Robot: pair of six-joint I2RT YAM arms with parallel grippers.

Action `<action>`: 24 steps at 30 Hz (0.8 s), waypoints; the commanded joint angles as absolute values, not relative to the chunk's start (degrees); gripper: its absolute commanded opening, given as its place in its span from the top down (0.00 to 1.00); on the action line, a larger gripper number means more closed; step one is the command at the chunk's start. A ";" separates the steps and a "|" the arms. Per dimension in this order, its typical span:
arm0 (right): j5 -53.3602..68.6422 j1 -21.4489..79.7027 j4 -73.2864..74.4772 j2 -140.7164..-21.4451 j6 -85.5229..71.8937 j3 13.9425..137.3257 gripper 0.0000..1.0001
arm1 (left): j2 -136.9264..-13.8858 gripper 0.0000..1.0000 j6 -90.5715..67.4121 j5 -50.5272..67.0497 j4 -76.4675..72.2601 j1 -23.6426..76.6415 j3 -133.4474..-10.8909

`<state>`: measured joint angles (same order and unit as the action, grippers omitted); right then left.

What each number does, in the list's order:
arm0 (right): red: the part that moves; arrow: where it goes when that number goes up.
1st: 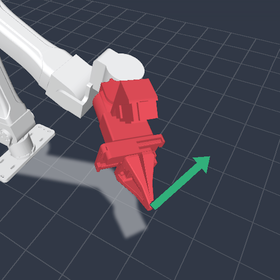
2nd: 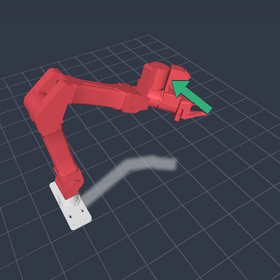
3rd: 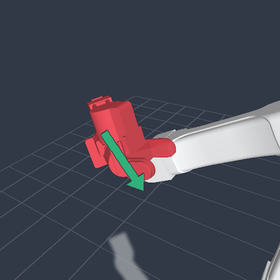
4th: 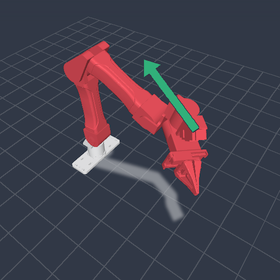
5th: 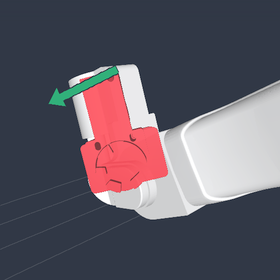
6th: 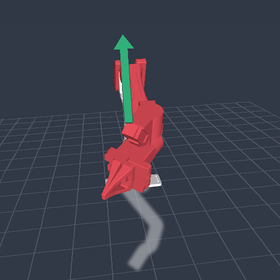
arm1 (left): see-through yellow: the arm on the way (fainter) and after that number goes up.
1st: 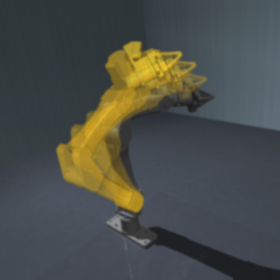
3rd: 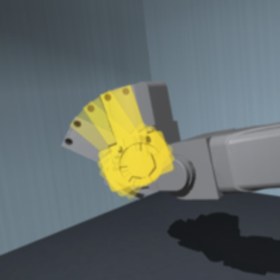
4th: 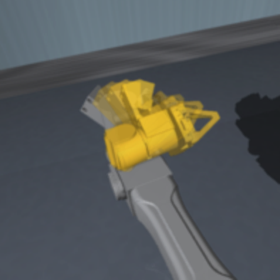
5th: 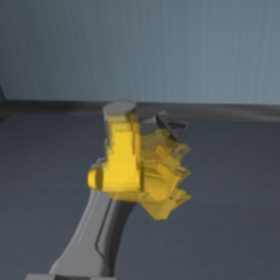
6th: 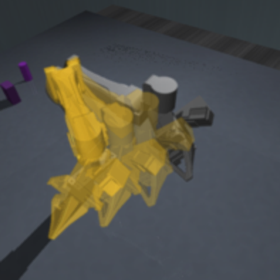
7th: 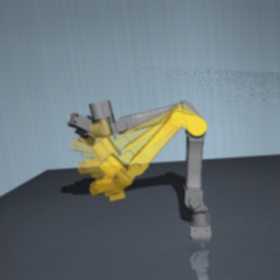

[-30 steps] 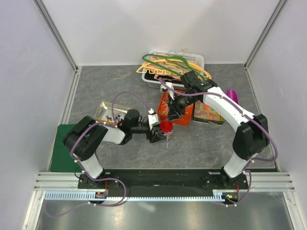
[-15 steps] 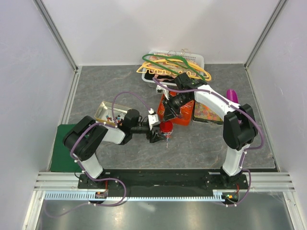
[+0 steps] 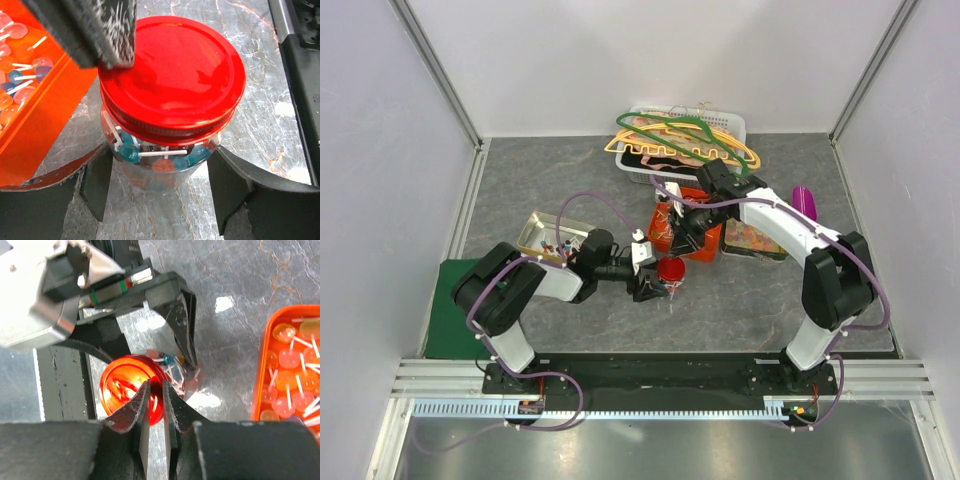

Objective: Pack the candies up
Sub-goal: Screw the bottle lid onto the packing bottle.

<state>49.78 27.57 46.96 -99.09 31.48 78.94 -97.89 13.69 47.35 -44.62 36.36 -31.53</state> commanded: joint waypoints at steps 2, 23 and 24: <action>49.75 27.69 54.58 -95.80 32.70 76.46 0.79 | -99.05 0.30 13.89 42.89 -43.15 35.07 -32.61; 38.15 23.03 41.40 -80.60 24.00 80.25 0.02 | -98.96 0.10 15.99 45.00 -40.61 35.16 -33.05; 37.71 22.94 40.53 -80.16 23.47 79.72 0.02 | -99.05 0.07 16.00 45.17 -40.43 35.07 -33.05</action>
